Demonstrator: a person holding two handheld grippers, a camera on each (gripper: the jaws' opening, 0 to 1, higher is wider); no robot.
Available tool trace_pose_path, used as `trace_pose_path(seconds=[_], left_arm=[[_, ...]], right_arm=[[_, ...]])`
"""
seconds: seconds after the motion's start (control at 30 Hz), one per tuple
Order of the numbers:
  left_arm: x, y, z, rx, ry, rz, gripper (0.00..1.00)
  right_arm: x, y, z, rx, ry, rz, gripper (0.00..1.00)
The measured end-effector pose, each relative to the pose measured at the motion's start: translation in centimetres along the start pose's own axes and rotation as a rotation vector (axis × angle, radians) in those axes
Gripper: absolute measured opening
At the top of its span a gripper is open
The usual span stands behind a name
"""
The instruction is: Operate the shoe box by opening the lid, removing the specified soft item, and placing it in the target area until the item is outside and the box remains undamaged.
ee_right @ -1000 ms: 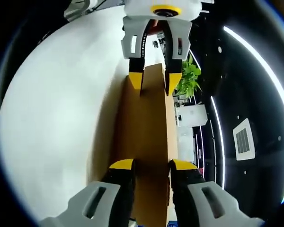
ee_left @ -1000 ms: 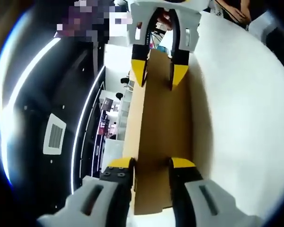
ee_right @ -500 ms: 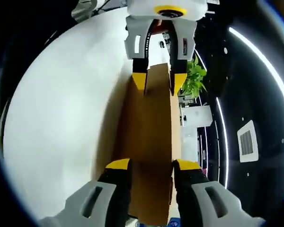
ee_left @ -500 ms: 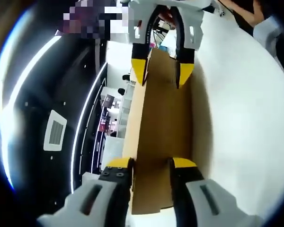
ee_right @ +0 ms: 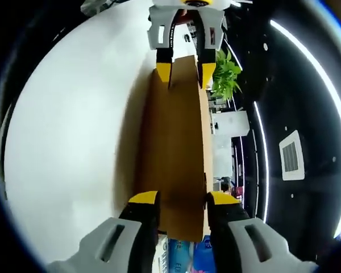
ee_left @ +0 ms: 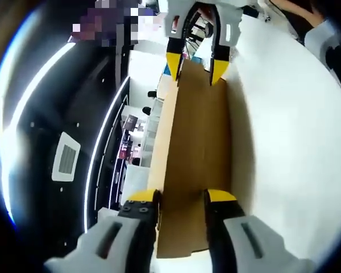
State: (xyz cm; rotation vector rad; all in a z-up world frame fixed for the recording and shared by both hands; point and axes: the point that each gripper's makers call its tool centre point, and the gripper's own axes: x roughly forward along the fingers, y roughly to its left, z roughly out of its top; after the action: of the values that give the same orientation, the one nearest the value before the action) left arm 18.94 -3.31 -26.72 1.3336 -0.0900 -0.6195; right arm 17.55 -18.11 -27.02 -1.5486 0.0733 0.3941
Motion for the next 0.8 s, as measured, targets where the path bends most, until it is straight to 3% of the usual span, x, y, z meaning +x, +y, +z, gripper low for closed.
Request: trace_pose_path(seconds=[0.8], left_arm=[[0.0,-0.4,1.1,-0.015,-0.021,-0.011,0.35]], right_arm=[[-0.3,-0.2,-1.1,-0.003,-0.025,-0.007,0.29]])
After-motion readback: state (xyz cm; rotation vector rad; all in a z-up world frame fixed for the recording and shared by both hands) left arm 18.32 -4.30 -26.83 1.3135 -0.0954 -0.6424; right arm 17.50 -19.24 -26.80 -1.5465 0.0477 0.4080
